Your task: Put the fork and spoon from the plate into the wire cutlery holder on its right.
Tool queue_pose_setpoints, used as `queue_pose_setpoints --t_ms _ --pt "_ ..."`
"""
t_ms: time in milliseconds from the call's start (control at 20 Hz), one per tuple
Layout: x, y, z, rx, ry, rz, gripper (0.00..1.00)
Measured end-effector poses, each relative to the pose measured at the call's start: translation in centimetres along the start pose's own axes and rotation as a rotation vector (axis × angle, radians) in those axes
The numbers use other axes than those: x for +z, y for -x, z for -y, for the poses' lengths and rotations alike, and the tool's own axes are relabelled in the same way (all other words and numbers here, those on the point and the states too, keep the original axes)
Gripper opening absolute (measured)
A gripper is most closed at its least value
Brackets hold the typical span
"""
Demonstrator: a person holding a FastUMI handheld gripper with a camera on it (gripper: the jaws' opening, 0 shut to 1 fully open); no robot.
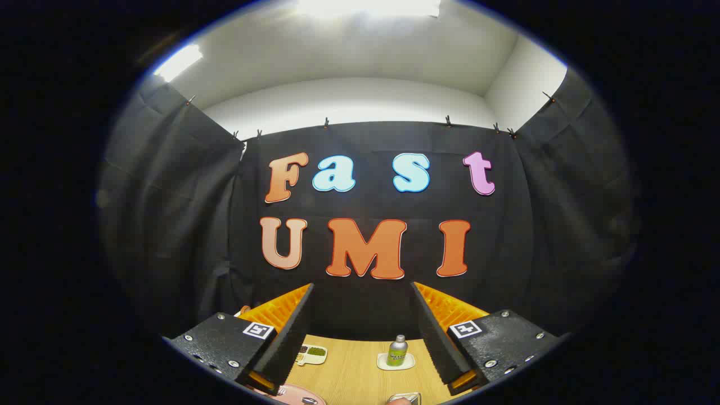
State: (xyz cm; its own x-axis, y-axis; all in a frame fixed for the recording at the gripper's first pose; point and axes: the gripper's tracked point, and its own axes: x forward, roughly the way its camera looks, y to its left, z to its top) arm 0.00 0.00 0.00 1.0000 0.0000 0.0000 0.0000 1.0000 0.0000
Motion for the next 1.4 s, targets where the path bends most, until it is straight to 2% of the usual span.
queue_pose_setpoints --t_ms 350,700,900,1050,1400 --pt "-0.1 1.0 -0.9 -0.013 0.042 -0.014 0.98" --pt "-0.7 0.7 -2.4 0.002 -0.004 -0.040 0.98" --pt "-2.1 0.5 -3.1 0.014 0.010 -0.063 0.98" --pt "-4.1 0.1 -4.6 0.052 0.007 -0.127 0.98" --pt "-12.3 -0.1 -7.2 0.058 -0.031 -0.369 0.98"
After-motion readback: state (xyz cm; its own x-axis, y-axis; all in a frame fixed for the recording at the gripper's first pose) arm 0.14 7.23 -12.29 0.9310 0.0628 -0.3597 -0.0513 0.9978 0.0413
